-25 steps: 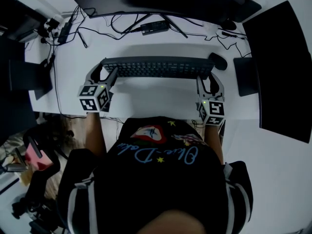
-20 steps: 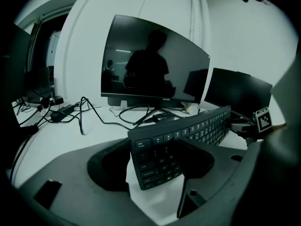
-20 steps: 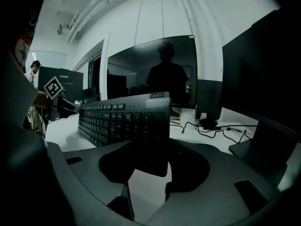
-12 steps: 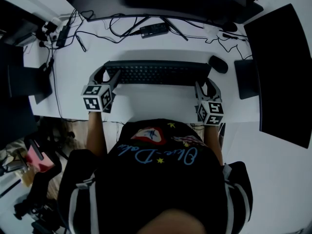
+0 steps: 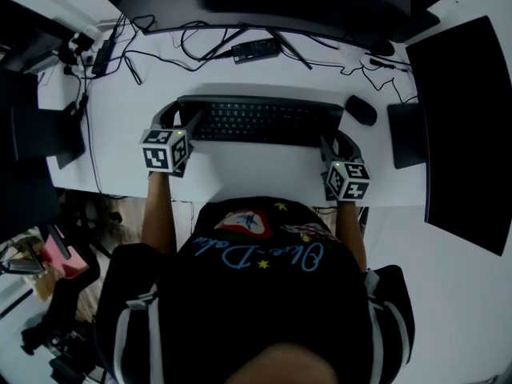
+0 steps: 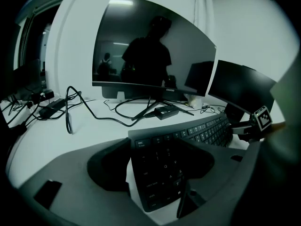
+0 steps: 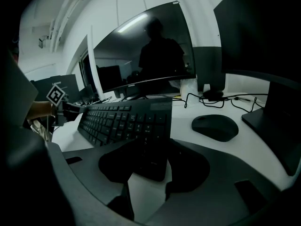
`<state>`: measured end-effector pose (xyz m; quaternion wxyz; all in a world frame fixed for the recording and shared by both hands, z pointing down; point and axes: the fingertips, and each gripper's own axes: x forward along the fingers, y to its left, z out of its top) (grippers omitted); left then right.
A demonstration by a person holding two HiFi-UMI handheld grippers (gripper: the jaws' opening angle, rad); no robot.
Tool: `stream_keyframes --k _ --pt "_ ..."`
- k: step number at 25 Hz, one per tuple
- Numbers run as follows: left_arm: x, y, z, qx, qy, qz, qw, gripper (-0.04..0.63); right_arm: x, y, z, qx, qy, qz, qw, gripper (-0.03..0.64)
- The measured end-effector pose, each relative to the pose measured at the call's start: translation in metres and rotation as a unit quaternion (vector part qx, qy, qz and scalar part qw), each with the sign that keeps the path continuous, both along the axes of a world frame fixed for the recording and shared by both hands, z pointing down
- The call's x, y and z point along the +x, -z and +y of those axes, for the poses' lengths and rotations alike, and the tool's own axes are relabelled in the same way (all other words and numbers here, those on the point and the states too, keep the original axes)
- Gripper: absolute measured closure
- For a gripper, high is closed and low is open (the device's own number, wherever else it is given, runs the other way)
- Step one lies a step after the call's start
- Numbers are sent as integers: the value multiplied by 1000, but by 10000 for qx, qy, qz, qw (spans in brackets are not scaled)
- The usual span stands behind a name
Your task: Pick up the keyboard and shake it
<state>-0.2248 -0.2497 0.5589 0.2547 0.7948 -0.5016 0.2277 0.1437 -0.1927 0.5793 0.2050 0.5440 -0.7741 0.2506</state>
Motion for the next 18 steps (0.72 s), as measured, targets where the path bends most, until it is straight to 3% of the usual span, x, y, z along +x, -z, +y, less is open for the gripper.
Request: stream_keyframes --k 18 --pt "0 -32 -19 -435 138 239 9987 327 -1 -16 -14 -377 68 -220 9990 445"
